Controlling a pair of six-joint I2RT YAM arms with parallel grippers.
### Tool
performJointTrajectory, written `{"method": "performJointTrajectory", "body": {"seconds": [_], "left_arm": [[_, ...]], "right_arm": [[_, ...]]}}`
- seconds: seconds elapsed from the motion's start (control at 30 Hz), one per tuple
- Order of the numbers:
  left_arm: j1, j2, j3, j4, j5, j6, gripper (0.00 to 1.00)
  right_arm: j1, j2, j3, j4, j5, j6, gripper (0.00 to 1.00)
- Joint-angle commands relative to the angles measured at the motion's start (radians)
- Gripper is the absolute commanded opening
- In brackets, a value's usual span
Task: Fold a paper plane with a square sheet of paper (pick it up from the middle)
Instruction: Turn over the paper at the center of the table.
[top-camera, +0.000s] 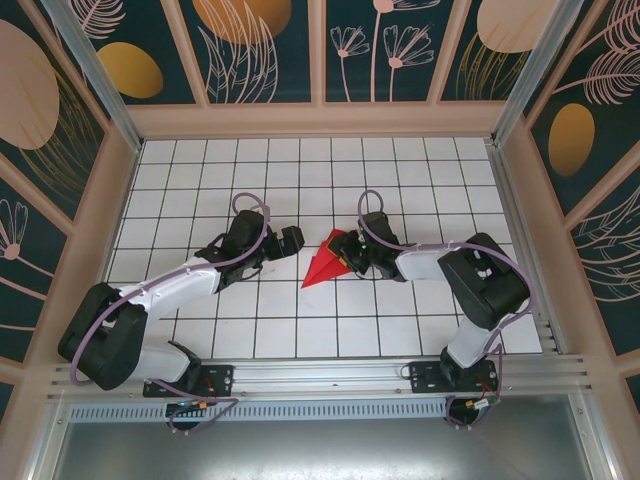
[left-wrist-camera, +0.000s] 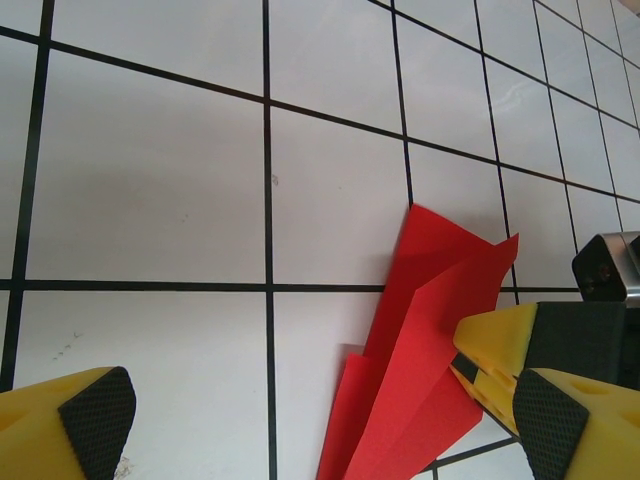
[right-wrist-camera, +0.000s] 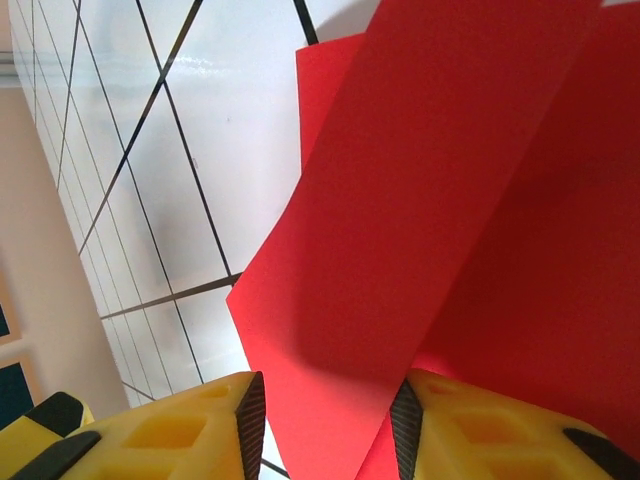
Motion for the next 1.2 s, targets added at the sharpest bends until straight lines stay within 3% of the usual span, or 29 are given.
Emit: {"method": "performJointTrajectory", "body": {"seconds": [0.0,0.47,0.67,0.8,1.0,1.17], "left_arm": [[0.007,-0.025,-0.015,-0.010,0.008,0.013,0.99],[0.045,-0.044,-0.049,0.023,0.084,0.002,0.99],[0.076,-0.071,-0.067,0.024,0.143,0.001,0.99],[0.102,-0.093,-0.073,0.026,0.240,0.001,0.98],[0.110,-0.133,-0.073,0.066,0.406,-0.021,0.98],[0.110,-0.164,-0.089,0.192,0.551,-0.092,0.98]], "right_arm": [[0.014,0.019,0.007,0.082,-0.029,0.003,0.39],[0.068,0.083,-0.009,0.192,0.000,0.036,0.31],[0.071,0.076,-0.016,0.219,0.010,0.023,0.16],[0.064,0.012,-0.021,0.232,0.009,-0.041,0.10],[-0.006,-0.101,-0.072,0.404,-0.164,-0.090,0.08],[-0.056,-0.172,-0.068,0.471,-0.282,-0.070,0.08]]}}
